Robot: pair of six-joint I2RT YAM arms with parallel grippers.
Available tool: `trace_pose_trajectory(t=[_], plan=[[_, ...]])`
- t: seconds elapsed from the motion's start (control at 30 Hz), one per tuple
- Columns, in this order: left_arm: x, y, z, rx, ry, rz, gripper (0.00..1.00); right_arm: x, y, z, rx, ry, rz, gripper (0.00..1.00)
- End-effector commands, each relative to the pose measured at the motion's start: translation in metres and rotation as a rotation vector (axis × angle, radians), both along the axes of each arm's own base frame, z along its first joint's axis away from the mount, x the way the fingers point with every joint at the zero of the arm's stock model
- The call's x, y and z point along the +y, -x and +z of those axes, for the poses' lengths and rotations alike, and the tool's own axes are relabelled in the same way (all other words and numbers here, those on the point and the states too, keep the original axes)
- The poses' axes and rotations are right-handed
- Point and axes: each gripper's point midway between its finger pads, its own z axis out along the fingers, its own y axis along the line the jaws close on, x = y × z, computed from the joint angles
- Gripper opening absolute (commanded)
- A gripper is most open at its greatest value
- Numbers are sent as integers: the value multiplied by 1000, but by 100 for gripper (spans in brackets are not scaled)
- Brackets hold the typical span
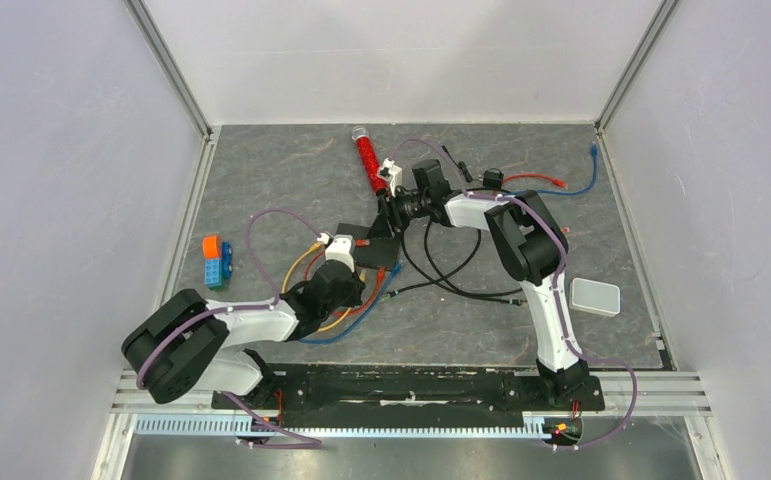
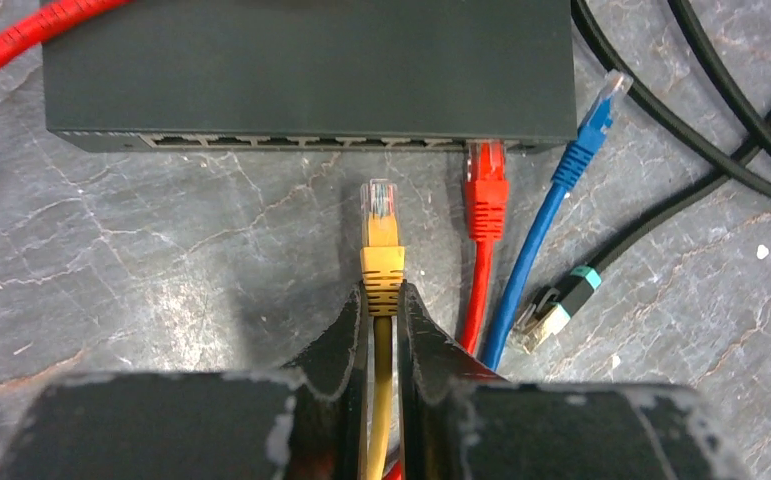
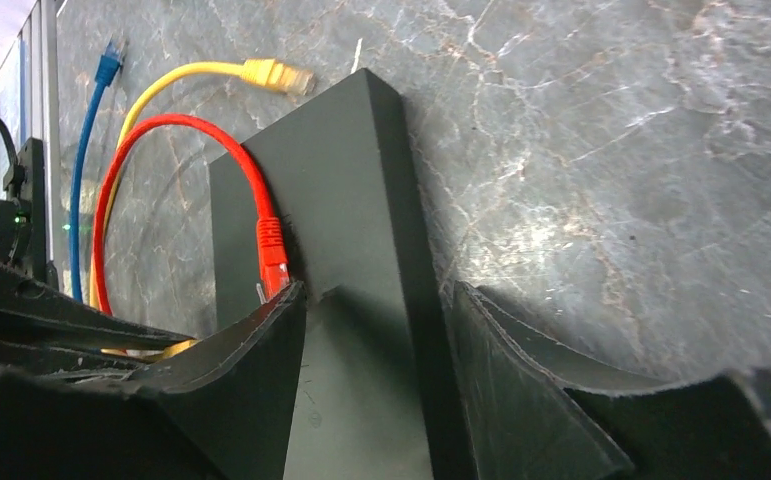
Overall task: Insert the plug into the switch port
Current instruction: Insert the connector into the switch port.
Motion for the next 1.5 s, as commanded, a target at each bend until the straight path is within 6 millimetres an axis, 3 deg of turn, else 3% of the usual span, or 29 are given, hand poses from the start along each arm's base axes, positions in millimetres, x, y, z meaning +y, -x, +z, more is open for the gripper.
trace_pose_trajectory(t=[0.0, 0.4, 0.87, 1.03, 1.27, 1.47], plan=[[-15, -21, 23, -65, 104, 35, 2, 6, 6, 4, -12, -12, 56, 57], [-25, -21, 19, -43, 139, -6, 2, 1, 25, -8, 43, -10, 86, 54], [-17, -22, 13, -68, 135, 21, 2, -1, 43, -16, 116, -17, 116, 51], [-13, -22, 0, -50, 96, 32, 2, 1, 54, -20, 141, -10, 138, 50], [-9, -20, -21, -19, 84, 60, 2, 1, 87, -26, 207, 8, 180, 48], [-1, -18, -33, -1, 30, 68, 2, -7, 103, -37, 281, 30, 159, 46]])
